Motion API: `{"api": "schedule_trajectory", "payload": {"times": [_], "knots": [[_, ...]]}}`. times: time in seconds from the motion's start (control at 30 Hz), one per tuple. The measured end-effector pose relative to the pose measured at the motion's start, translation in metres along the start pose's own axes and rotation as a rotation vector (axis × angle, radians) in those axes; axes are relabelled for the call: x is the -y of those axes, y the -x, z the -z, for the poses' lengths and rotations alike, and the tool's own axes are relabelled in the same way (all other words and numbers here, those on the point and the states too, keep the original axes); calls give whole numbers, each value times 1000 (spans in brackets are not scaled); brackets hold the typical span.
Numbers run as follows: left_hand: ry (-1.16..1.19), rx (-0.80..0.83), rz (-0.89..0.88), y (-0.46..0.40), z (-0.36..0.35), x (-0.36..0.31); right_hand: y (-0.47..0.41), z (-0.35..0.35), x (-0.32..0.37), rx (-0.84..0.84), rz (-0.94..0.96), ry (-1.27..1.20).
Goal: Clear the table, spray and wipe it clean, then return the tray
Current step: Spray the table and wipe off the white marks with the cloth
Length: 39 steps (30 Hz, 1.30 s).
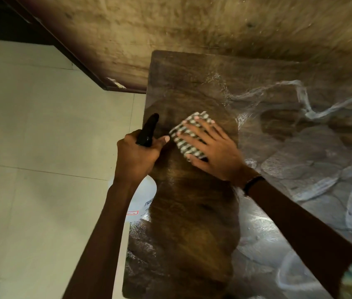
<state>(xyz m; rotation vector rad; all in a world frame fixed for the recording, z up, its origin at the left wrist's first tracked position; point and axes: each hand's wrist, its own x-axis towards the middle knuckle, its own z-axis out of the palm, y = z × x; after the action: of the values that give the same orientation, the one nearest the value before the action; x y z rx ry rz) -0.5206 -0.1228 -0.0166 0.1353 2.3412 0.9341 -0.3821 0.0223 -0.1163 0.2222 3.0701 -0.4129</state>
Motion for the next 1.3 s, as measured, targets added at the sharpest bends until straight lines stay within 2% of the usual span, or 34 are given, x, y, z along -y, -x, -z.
{"api": "schedule_trajectory", "payload": {"times": [0.13, 0.23, 0.3, 0.37, 0.43, 0.5, 0.57, 0.67, 0.77, 0.87, 1.13, 1.3], "knots": [[18, 19, 4, -5, 3, -2, -5, 12, -32, -78, -272, -6], [23, 27, -13, -11, 1, -5, -48, 9, -20, -104, -409, -12], [8, 22, -34, -15, -3, -9, -77, 4, -1, -80, -366, -15], [-27, 14, -65, -17, -5, -14, -91, -2, 21, -34, -205, 4], [-61, 17, -98, -19, -8, -21, -83, -7, 32, -17, -63, -12], [-74, 33, -120, -22, -12, -30, -58, -9, 27, -20, -2, -15], [-90, 42, -130, -28, -16, -37, -29, -5, 10, -34, -24, 8], [-88, 45, -128, -36, -26, -47, 2, 7, -27, -30, -152, 25], [-101, 22, -125, -43, -32, -53, 10, 17, -56, -43, -258, 55], [-92, 13, -121, -48, -34, -55, 9, 21, -71, -48, -275, 83], [-128, 7, -124, -49, -30, -57, -15, 21, -86, -100, -300, 36], [-76, 57, -68, -50, -23, -55, -77, 22, -82, -126, -368, 7]]}}
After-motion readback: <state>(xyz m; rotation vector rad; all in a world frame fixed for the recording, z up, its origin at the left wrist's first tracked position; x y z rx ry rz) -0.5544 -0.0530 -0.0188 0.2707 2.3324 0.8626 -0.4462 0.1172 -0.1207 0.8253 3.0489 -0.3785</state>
